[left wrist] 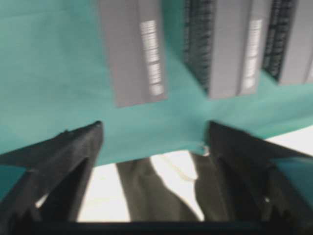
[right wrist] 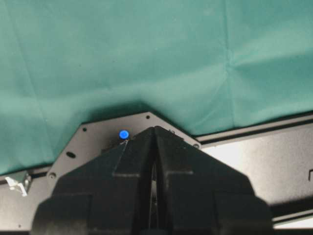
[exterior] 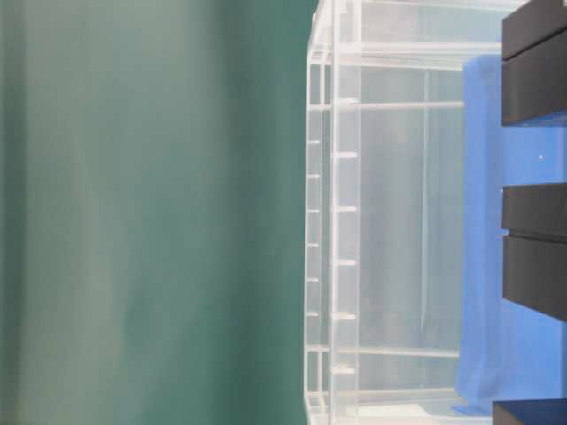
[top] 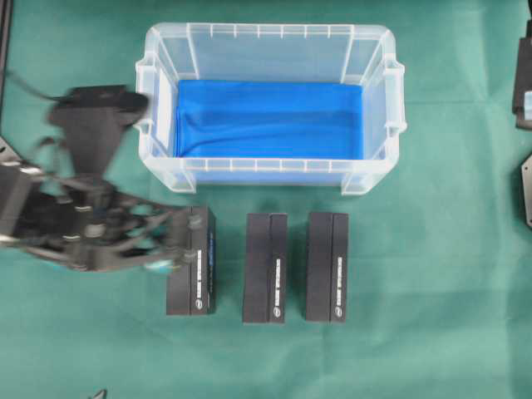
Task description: Take the box out of the case with the left arm.
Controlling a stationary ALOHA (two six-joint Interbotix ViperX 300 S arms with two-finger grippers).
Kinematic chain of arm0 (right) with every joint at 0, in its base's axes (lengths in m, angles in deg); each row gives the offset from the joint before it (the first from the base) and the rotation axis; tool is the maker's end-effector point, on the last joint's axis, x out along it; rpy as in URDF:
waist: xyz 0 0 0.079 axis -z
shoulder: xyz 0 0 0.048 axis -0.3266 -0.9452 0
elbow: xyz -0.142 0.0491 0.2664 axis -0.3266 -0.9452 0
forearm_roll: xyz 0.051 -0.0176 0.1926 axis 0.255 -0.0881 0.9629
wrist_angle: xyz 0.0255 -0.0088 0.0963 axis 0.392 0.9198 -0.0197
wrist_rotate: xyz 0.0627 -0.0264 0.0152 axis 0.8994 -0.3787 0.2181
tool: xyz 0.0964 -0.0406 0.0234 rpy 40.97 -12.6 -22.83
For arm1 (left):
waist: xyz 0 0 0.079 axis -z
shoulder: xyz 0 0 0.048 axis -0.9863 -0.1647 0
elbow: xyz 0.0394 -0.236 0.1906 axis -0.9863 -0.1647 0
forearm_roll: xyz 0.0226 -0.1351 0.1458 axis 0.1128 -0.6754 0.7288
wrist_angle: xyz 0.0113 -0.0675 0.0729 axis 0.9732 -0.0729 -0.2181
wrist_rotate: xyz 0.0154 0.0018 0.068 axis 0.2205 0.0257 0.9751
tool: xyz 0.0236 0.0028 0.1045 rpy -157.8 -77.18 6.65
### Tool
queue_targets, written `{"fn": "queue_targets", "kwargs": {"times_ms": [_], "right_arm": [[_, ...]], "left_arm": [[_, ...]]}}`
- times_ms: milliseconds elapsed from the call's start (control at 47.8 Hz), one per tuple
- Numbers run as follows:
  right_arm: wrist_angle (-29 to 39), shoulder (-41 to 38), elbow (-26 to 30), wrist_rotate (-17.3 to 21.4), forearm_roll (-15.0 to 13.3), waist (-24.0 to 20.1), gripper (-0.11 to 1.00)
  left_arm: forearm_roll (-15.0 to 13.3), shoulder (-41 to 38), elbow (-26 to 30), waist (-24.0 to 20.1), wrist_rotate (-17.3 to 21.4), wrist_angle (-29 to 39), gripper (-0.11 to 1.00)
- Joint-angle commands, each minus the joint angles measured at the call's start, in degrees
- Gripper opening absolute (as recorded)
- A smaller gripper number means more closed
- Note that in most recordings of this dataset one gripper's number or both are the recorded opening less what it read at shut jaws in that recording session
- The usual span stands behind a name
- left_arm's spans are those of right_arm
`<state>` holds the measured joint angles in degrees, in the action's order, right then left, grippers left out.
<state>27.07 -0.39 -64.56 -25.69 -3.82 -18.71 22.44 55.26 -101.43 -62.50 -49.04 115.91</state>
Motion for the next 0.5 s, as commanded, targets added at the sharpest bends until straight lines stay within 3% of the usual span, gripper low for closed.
{"fn": "queue_targets", "kwargs": {"times_ms": [0,230,481], "right_arm": [[0.09,0.09,0.35,0.09,-0.09,0.00,0.00],[0.09,0.00,-0.35,0.00,-0.09,0.09,0.00],[-0.09,0.00,-0.53,0.00,-0.09,0.09,0.00]], "left_arm": [[0.09,5.45,-3.78,2.02,-0.79,-0.26,0.85],[0.26,15.21,-12.57,4.39,-2.46,1.76,0.85],[0.88,19.42,-15.12,4.39,-2.46,4.48,0.85]]}}
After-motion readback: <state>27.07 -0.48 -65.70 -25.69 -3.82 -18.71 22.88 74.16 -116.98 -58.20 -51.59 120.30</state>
